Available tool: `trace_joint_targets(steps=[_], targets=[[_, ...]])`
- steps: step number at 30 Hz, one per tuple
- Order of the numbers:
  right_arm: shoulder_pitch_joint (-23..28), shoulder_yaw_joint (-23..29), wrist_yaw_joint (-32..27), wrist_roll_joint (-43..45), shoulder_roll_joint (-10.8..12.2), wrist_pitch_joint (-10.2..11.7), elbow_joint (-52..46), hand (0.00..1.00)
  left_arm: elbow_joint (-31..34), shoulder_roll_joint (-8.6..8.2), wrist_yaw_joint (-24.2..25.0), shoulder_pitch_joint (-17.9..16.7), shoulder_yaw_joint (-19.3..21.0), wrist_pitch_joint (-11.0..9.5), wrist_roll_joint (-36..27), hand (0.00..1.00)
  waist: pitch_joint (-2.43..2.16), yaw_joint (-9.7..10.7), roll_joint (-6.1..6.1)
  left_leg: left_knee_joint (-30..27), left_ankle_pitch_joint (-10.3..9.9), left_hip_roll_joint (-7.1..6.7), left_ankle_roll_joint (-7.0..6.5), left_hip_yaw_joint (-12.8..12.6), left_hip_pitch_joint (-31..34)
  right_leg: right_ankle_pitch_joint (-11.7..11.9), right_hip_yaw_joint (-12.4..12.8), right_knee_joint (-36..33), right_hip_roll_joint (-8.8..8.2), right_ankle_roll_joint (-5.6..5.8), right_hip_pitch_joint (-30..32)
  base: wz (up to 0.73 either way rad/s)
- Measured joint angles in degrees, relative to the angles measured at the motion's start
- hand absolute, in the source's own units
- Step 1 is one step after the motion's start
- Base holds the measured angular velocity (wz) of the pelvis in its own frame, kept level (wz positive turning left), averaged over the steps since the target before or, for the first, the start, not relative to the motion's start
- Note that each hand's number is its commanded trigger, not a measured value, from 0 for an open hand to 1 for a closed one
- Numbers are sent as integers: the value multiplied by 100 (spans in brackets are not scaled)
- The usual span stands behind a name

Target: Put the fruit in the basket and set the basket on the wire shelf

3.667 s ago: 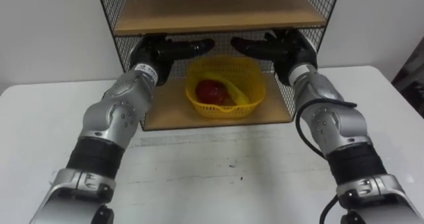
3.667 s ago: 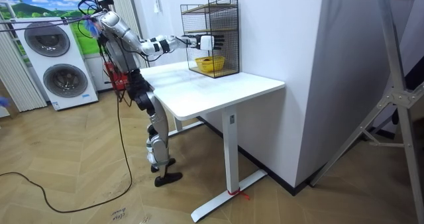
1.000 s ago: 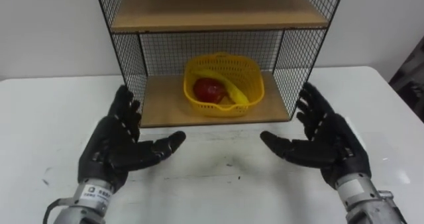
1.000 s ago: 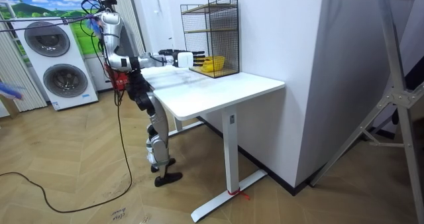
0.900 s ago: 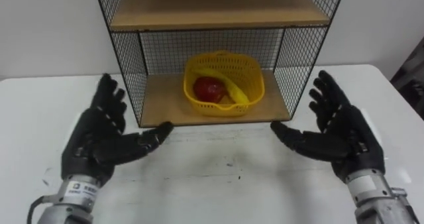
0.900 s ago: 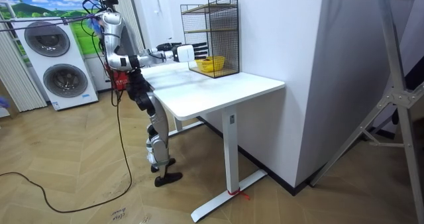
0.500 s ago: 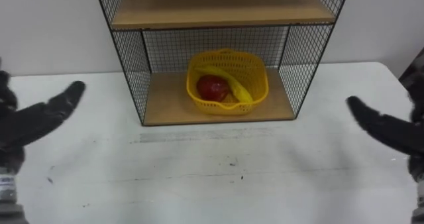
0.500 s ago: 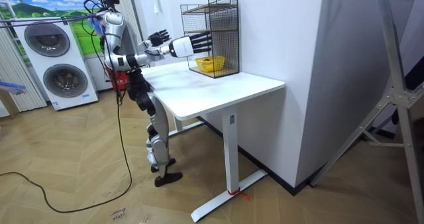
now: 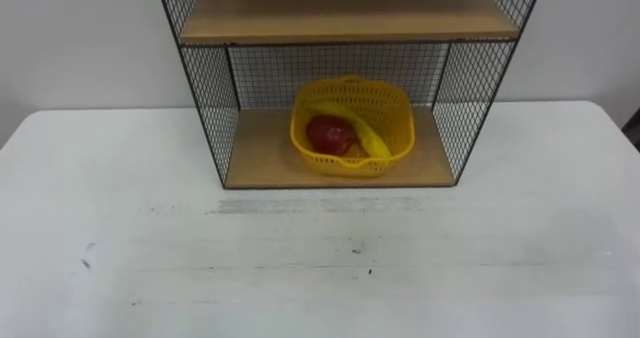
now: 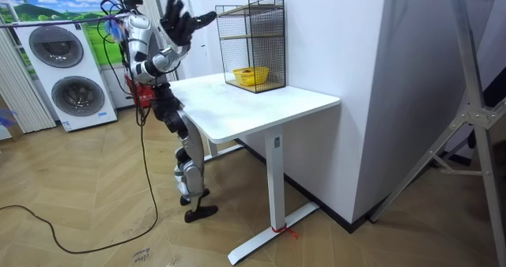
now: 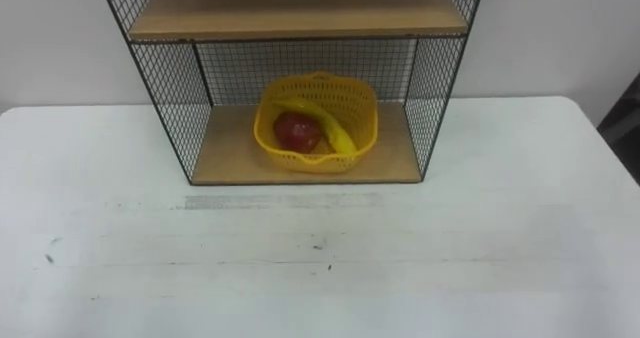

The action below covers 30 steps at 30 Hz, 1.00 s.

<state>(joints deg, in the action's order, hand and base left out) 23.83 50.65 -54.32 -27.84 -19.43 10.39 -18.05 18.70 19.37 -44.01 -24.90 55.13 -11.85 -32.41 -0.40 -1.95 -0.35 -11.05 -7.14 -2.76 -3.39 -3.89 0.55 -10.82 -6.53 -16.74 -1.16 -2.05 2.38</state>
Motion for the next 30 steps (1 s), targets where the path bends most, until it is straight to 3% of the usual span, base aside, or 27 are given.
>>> trace_joint_targets(steps=[3,4,6,9,16,21,25,30], targets=[[-92,219,-326,-507,-328,-67,616,0,-844,336,-380,6,304,19,-765,0,-6,-15,39,-43,-12,7,7,6,75,1,1,3,11,0,25,0],[-90,256,-382,-638,-355,-79,662,0,-977,377,-440,-1,332,19,-869,0,-10,-18,52,-58,-18,7,8,11,94,0,-1,2,11,-2,40,3],[-138,403,-486,-892,-569,-178,1084,0,-2065,744,-491,-9,404,36,-1297,0,-30,-14,105,-134,-39,-1,6,74,223,-9,-69,-19,0,-12,115,12],[-148,523,-471,-1123,-818,-191,1923,0,-3199,993,-502,41,418,63,-1813,0,-33,6,122,-209,-85,-12,8,84,281,-50,-84,-112,-18,29,180,7],[-129,512,-220,-2002,-823,-300,3935,0,-4999,930,-296,38,284,275,-1999,0,-26,13,112,-249,-115,-9,-4,162,294,-82,-155,-93,-19,-18,133,6],[-124,430,559,-2891,-790,-298,6305,0,-6240,740,237,48,183,281,-1995,0,-22,18,103,-223,-115,0,-4,174,206,-83,-175,-47,-14,-34,27,2],[-129,388,1045,-3246,-785,-289,7580,0,-7130,615,736,50,181,280,-1986,0,-31,38,79,-236,-125,4,-5,179,189,-89,-168,-49,-14,-32,13,0],[-143,298,1525,-3261,-781,-287,8526,0,-7975,598,1243,60,144,279,-1949,0,-23,77,26,-266,-159,9,-11,176,167,-89,-147,-36,1,-32,-33,0]])
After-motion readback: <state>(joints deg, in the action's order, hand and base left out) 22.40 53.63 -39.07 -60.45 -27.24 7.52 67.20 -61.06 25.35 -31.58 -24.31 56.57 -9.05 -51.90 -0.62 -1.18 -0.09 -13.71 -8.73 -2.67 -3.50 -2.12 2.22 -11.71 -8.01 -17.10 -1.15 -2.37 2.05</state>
